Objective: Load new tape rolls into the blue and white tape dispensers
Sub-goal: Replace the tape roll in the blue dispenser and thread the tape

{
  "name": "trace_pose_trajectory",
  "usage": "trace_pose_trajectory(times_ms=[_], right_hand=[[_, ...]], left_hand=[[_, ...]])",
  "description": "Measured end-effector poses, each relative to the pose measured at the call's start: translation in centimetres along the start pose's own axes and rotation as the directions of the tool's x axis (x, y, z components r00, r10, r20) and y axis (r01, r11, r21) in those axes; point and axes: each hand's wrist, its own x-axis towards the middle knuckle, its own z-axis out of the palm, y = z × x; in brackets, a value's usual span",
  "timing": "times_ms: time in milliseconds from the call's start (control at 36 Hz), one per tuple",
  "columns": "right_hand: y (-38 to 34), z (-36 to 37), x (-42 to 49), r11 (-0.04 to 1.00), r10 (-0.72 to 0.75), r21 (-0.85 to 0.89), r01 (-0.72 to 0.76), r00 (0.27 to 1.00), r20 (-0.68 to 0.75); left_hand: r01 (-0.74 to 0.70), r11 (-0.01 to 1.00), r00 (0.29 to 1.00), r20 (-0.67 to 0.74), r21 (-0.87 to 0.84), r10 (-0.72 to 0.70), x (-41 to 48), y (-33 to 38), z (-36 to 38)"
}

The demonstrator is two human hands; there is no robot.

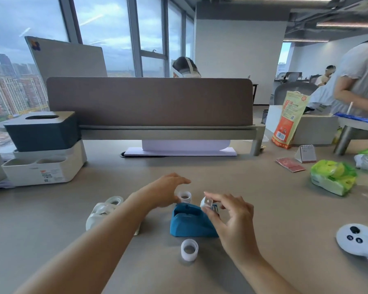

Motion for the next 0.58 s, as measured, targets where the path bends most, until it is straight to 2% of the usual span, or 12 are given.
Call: trace_pose_trajectory(times_ms=[111,250,333,444,583], right_hand=[[0.0,0.1,0.0,1.0,-0.013,-0.016,0.013,1.0,0.001],[-0.1,0.1,0.0,1.0,-0.01,-0.021,0.01,1.0,-0.001],[-0.1,0.0,0.0,1.0,-0.006,-0.019,0.006,1.0,-0.003],[-0.4,0.1,-0.1,1.0,0.004,-0.012,-0.004,1.0,-0.02],[-1.0,0.0,-0.3,1.0,-0.024,0.015,0.024,0.999,-0.046]], left_hand=[[-0.032,0.997,0.995,0.1,0.069,0.025,1.9,-0.4,0.7],[-0.013,1.0,0.999,0.041,0.028,0.012,2.2,-0.4,0.9],[0.005,0.995,0.998,-0.062,-0.102,-0.011,1.3,-0.3,0.2],[-0.017,0.941,0.985,-0.167,-0.338,-0.042,-1.7,0.3,-1.0],[-0.077,0.882,0.97,-0.241,-0.464,-0.041,-5.9,1.2,-1.1]])
